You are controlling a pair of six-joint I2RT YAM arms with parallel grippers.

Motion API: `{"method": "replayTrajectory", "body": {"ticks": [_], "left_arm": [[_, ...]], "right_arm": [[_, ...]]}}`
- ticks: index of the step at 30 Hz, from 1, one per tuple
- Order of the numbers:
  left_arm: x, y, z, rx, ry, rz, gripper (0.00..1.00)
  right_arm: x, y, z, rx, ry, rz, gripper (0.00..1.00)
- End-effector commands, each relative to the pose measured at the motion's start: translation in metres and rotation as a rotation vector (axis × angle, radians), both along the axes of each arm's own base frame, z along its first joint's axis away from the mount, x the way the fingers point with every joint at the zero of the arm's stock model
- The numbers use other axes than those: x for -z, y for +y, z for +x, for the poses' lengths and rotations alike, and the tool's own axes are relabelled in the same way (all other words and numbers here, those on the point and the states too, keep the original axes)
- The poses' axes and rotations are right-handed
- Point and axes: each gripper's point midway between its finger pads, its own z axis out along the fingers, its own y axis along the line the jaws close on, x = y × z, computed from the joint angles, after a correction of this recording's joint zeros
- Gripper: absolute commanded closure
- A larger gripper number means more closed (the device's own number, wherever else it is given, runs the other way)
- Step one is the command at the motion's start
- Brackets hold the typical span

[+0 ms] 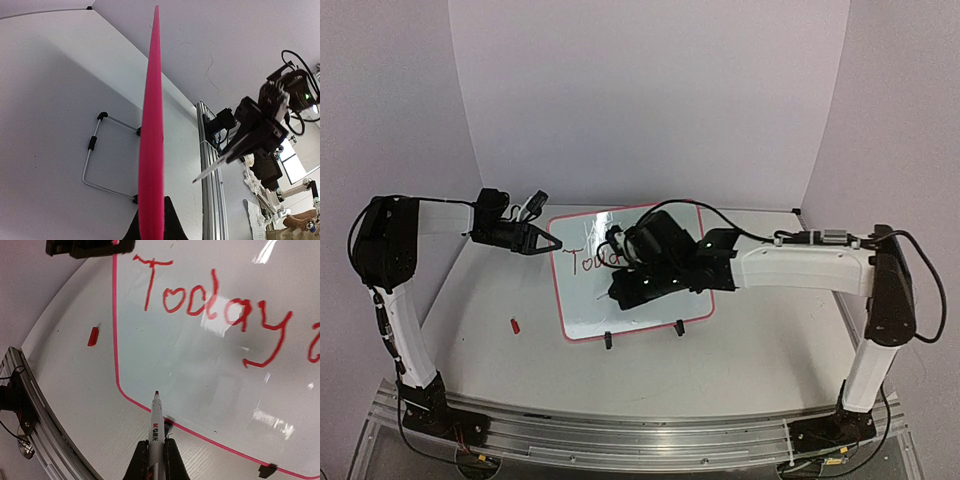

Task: Write a sentence on the whiteboard
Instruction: Write on the whiteboard with the whiteboard.

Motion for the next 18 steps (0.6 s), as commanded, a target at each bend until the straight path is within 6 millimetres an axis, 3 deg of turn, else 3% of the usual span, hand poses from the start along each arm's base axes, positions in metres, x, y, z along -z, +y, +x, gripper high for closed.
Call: {"method": "replayTrajectory", "body": {"ticks": [1,6,18], "left_arm": [[0.027,-0.010,0.002,0.001,-0.048,0.088,1.00],[0.028,-0.010,0.001,0.001,-0.046,0.087,1.00],[0.028,-0.011,0.001,0.003,-0.047,0.084,1.00]], "right_arm": [[-0.003,0.043,0.001,-0.035,-0.061,0.018,1.00],[0.001,0.061,0.006,-0.029,-0.102,0.004,1.00],[0.006,0.075,0.020,-0.006,-0.142,-0.009,1.00]]}}
